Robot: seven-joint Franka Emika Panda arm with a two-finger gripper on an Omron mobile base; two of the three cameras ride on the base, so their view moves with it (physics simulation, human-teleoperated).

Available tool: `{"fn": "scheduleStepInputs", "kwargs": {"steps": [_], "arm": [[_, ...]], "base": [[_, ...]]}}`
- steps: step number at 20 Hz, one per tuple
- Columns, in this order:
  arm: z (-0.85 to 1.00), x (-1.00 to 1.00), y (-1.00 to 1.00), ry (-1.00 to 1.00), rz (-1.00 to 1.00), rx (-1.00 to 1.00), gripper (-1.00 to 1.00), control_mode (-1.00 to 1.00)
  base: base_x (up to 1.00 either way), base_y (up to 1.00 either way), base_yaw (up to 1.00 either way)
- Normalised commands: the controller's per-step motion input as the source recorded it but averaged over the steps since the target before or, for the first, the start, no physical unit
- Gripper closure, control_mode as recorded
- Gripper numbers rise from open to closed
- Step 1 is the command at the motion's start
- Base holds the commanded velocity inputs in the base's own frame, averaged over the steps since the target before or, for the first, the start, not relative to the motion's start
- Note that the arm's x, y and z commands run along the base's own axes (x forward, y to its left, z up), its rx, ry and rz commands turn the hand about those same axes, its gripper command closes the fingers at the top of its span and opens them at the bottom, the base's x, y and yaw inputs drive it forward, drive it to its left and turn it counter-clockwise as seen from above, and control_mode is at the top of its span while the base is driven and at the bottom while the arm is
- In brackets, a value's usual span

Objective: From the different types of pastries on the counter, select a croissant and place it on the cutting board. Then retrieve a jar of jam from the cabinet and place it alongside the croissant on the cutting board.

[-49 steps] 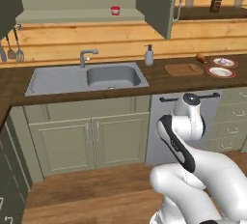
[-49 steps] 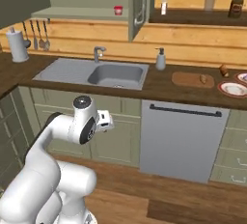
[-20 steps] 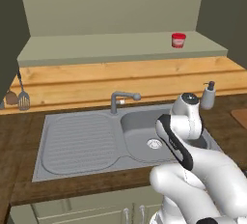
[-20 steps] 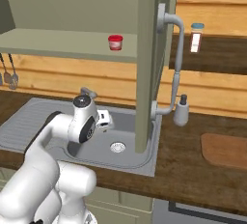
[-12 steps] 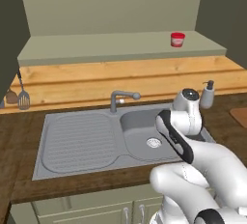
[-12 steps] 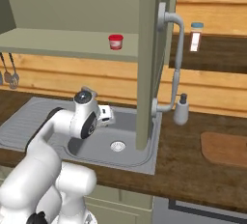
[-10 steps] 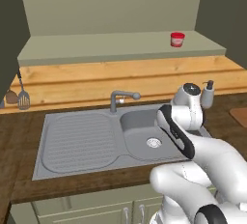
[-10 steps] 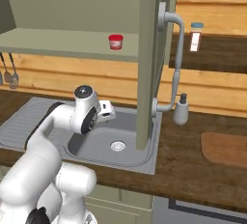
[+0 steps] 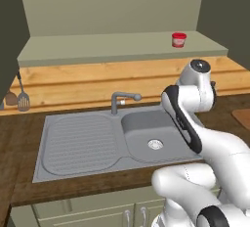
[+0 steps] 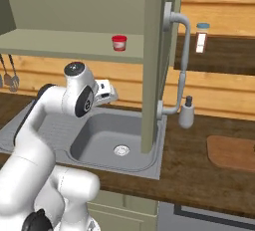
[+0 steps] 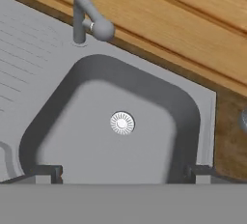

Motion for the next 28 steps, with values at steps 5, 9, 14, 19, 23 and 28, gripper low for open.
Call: {"fn": "scheduleStepInputs", "kwargs": {"steps": [5,9,14,19,23,28], "arm": [[0.53,-0.64,0.00,-0.36,-0.04,-0.09,-1.00,-1.00],[0.86,-0.39,0.00,-0.30,-0.05,-0.02,-1.00,-1.00],[1.00,-0.18,0.00,-0.23,-0.09,0.02,-1.00,-1.00],[0.69,-0.02,-0.01,-0.27,-0.07,0.13,-1.00,-1.00],[0.05,0.00,0.00,-0.41,-0.08,0.39,-1.00,-1.00],[0.19,0.00,0.00,-0.49,-0.07,0.34,-1.00,-1.00]], "base": [[0.00,0.00,0.00],[0.00,0.00,0.00],[0.00,0.00,0.00],[0.00,0.00,0.00],[0.00,0.00,0.00],[0.00,0.00,0.00]]}}
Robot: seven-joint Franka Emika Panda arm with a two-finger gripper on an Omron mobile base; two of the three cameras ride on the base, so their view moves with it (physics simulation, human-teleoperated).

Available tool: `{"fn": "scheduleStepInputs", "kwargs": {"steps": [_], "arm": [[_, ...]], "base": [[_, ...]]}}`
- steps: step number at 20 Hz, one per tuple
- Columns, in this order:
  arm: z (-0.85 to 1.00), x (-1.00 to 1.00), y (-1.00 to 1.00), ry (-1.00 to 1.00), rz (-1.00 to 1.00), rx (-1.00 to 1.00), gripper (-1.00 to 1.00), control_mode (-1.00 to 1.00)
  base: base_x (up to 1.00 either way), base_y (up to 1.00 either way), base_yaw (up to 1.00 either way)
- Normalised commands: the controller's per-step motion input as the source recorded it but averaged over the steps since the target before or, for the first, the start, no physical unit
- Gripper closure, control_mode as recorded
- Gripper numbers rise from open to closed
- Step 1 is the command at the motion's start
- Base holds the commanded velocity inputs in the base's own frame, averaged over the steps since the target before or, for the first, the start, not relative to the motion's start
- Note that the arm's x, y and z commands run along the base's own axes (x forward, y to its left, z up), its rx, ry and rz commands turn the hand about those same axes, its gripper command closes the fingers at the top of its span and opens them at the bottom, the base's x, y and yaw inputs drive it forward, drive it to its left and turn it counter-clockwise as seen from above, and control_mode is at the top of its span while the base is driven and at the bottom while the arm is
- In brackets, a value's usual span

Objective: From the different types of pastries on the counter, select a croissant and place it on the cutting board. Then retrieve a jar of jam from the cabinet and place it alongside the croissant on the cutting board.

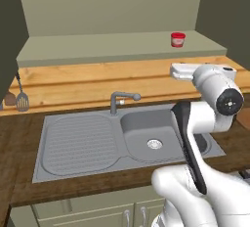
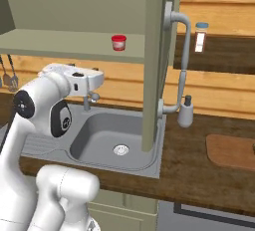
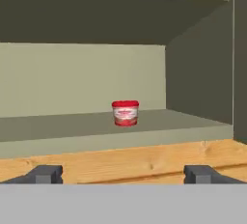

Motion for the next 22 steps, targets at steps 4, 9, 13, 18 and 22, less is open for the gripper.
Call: {"fn": "scheduleStepInputs", "kwargs": {"steps": [4,9,13,18,22], "arm": [[0.94,0.00,0.00,-0.42,-0.08,0.00,-1.00,-1.00],[0.55,0.00,0.00,-0.11,-0.07,-0.01,-1.00,-1.00],[0.00,0.13,0.00,0.27,-0.01,0.00,-1.00,-1.00],[0.26,0.06,-0.03,0.18,-0.01,0.04,-1.00,-1.00],[0.16,0.01,-0.27,0.03,-0.05,0.04,-1.00,-1.00]], "base": [[0.00,0.00,0.00],[0.00,0.00,0.00],[0.00,0.00,0.00],[0.00,0.00,0.00],[0.00,0.00,0.00]]}}
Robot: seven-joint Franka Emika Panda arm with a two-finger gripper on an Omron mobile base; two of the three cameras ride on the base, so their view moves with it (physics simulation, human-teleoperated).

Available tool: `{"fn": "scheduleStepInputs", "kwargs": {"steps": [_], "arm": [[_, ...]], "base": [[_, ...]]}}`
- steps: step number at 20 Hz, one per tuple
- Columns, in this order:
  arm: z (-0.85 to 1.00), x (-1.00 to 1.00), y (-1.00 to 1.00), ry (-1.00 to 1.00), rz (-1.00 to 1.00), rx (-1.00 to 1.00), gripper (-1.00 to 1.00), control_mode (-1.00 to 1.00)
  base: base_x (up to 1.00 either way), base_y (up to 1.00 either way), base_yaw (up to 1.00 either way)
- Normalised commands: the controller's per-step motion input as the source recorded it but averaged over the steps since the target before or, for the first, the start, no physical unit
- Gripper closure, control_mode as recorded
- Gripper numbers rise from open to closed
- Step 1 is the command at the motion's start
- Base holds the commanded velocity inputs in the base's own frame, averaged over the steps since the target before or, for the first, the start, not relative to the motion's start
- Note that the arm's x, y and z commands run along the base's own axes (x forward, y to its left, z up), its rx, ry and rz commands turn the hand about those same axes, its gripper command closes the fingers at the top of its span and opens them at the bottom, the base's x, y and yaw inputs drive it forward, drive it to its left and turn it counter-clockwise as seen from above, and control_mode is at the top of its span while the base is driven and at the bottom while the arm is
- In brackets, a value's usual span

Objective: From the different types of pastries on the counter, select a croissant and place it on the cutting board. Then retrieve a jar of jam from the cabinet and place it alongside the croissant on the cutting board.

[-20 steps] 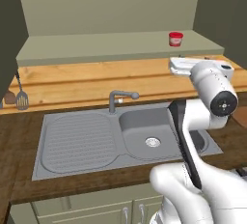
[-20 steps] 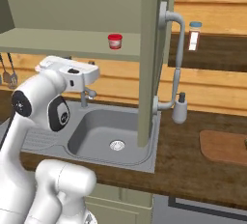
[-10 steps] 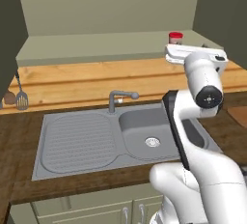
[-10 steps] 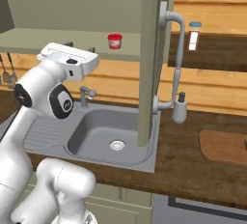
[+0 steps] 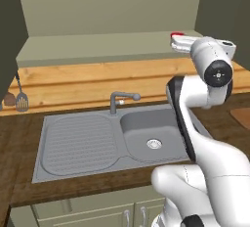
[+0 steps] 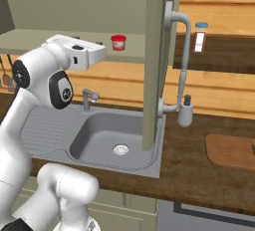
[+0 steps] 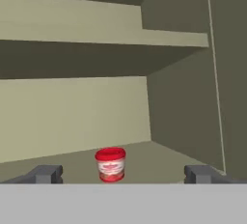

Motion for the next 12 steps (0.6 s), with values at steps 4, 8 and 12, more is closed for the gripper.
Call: {"fn": "scheduleStepInputs", "kwargs": {"steps": [4,8,12], "arm": [[-0.26,0.04,-0.33,0.02,-0.05,0.01,-1.00,-1.00],[-0.14,0.11,-0.09,0.12,0.00,0.01,-1.00,-1.00],[0.26,0.33,0.00,0.29,0.06,0.04,-1.00,-1.00]], "base": [[0.00,0.00,0.00],[0.00,0.00,0.00],[0.00,0.00,0.00]]}}
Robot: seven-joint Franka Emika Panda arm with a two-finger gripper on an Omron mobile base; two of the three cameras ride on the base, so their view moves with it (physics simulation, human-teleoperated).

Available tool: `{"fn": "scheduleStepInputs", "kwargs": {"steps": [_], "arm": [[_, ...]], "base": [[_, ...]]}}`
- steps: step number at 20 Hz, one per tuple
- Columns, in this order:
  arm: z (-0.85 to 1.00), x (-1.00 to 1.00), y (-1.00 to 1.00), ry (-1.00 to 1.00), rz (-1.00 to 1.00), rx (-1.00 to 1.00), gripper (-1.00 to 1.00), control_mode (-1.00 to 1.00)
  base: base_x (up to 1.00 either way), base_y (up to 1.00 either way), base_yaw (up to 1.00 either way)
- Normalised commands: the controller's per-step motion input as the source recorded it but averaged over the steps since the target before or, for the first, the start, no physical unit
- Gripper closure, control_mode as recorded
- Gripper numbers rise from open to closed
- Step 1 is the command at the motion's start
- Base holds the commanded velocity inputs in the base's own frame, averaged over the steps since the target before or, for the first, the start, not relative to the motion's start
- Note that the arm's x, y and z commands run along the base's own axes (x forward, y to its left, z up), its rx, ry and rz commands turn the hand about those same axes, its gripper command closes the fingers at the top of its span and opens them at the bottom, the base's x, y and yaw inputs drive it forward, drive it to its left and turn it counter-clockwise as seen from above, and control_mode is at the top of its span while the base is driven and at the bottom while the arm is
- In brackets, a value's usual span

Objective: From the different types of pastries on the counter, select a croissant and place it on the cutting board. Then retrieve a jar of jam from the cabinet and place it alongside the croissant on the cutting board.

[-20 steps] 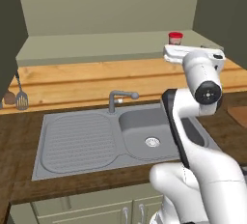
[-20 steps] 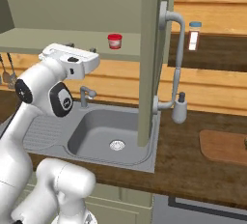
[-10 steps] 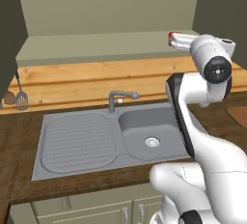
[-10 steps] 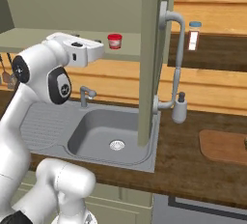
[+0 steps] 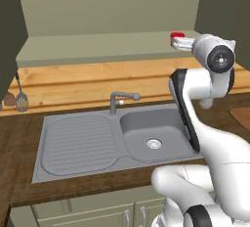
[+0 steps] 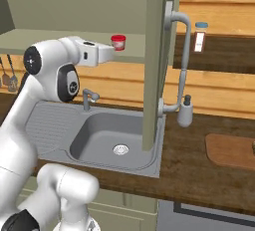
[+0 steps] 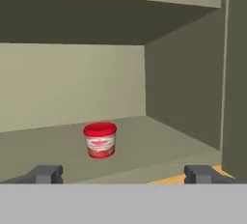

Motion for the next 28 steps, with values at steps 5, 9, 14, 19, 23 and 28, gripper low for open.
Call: {"fn": "scheduleStepInputs", "kwargs": {"steps": [5,9,14,19,23,28], "arm": [[0.30,0.24,0.00,0.29,0.08,0.02,-1.00,-1.00],[0.03,0.06,0.00,0.27,0.04,0.01,-1.00,-1.00],[-0.24,-0.02,0.00,0.01,0.04,-0.02,-1.00,-1.00],[-0.72,-0.09,0.00,-0.37,0.04,-0.10,-1.00,-1.00],[-0.56,0.00,0.00,-0.25,0.02,-0.05,-1.00,-1.00],[0.17,0.26,0.00,0.14,0.00,0.02,-1.00,-1.00]], "base": [[0.00,0.00,0.00],[0.00,0.00,0.00],[0.00,0.00,0.00],[0.00,0.00,0.00],[0.00,0.00,0.00],[0.00,0.00,0.00]]}}
